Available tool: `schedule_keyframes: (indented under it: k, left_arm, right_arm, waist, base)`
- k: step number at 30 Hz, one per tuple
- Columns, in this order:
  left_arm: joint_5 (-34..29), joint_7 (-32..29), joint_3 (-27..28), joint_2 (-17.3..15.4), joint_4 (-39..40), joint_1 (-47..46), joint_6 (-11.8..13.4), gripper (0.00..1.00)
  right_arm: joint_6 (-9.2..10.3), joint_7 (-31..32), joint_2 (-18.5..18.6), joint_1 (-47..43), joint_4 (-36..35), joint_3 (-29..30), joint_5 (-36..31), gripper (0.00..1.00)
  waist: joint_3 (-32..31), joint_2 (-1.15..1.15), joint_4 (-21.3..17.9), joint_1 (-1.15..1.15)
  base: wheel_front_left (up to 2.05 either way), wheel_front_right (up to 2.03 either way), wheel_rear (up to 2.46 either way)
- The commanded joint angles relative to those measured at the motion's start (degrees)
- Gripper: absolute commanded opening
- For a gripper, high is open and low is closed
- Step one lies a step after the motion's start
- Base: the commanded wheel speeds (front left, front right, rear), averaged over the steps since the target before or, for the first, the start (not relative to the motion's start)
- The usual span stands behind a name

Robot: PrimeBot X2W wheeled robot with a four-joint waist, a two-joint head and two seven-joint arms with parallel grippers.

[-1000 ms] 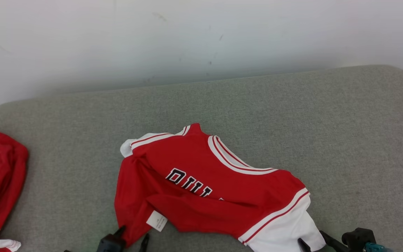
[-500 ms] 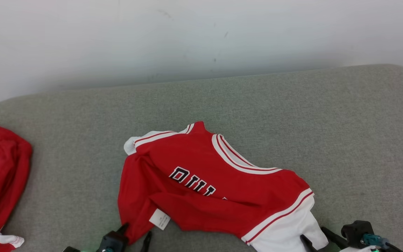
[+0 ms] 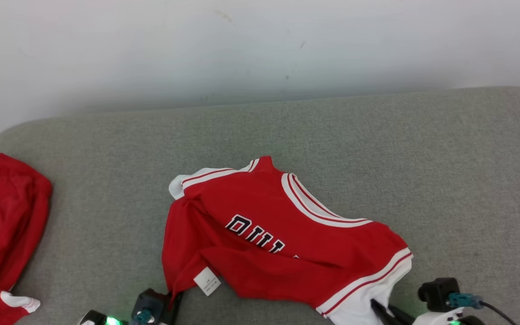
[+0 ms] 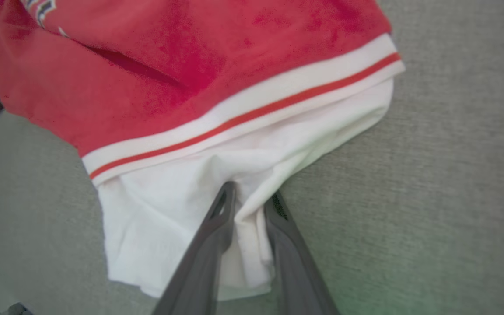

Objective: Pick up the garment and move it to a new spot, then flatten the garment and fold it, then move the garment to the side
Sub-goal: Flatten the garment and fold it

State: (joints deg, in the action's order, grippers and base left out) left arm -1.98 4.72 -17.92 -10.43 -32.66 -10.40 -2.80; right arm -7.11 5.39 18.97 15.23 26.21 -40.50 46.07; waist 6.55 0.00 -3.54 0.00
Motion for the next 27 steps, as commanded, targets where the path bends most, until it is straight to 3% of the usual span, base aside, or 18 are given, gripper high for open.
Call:
schedule_keyframes:
  k: [1, 7, 12, 22, 27]
  left_arm:
    - [1.06, -0.74, -0.03, -0.37, -3.01, 1.96, -0.05, 0.0]
    - [3.73, 1.05, 1.73, -0.24, -1.02, 2.09, -0.54, 0.0]
    - [7.07, 0.36, 3.44, -0.91, 7.04, 3.64, -1.34, 0.0]
    - [18.88, -10.79, 4.91, -3.91, 36.7, 8.18, -4.08, 0.0]
    - [25.21, -20.1, 5.75, -8.3, 53.68, 6.87, -4.41, 0.0]
  right_arm:
    - [-0.49, -0.19, -1.12, -1.11, -0.69, -0.96, 1.86, 0.0]
    - [-0.36, -3.08, 0.58, -1.17, -5.94, 1.27, 8.47, 0.0]
    - [-0.36, -4.85, 4.19, -2.3, -13.05, 4.2, 14.32, 0.0]
    - [-0.37, -7.93, 13.25, -5.28, -33.92, 16.35, 24.86, 0.0]
    - [-0.37, -10.29, 17.17, -6.95, -44.38, 26.91, 28.59, 0.0]
  waist:
    - [-0.51, 0.0, -0.11, 0.0]
    - [-2.11, 0.0, -0.63, 0.0]
    - [-4.33, 0.0, -0.74, 0.0]
    - [-8.19, 0.0, -0.82, 0.0]
    - [-8.65, 0.0, -1.17, 0.0]
  base:
    - [0.0, 0.0, 0.0]
    - [0.0, 0.0, 0.0]
    - [0.0, 0.0, 0.0]
    - [0.0, 0.0, 0.0]
    - [0.0, 0.0, 0.0]
